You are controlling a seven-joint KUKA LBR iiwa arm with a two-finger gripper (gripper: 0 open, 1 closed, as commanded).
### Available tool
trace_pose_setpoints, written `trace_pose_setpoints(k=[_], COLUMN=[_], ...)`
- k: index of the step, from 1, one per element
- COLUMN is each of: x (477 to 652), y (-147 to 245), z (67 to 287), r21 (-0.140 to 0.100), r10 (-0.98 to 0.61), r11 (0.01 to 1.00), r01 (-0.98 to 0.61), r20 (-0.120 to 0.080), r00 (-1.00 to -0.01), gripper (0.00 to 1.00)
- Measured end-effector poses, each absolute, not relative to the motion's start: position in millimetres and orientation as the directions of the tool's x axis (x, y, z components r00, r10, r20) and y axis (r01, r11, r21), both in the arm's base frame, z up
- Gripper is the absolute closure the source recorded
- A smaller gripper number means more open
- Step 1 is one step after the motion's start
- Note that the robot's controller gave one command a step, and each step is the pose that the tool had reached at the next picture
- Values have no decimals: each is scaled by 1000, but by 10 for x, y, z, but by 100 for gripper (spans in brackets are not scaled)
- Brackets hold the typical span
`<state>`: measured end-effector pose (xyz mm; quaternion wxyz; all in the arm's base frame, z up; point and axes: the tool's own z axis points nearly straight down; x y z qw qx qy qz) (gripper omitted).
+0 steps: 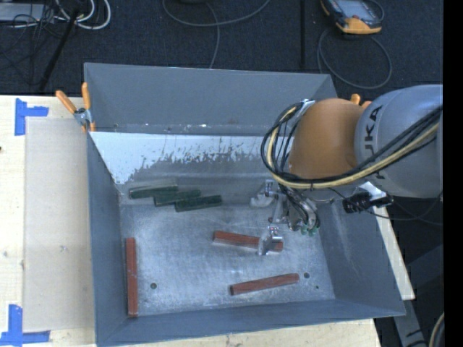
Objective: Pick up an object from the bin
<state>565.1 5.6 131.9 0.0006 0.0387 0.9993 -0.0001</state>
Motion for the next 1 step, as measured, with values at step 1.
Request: trace_pose_setpoints(k=[1], x=[5582], y=[102], z=[1024], r21=[1], r10=[163], r11=[987], r01=[163], r20=[-6], r00=[-987], gripper=[0])
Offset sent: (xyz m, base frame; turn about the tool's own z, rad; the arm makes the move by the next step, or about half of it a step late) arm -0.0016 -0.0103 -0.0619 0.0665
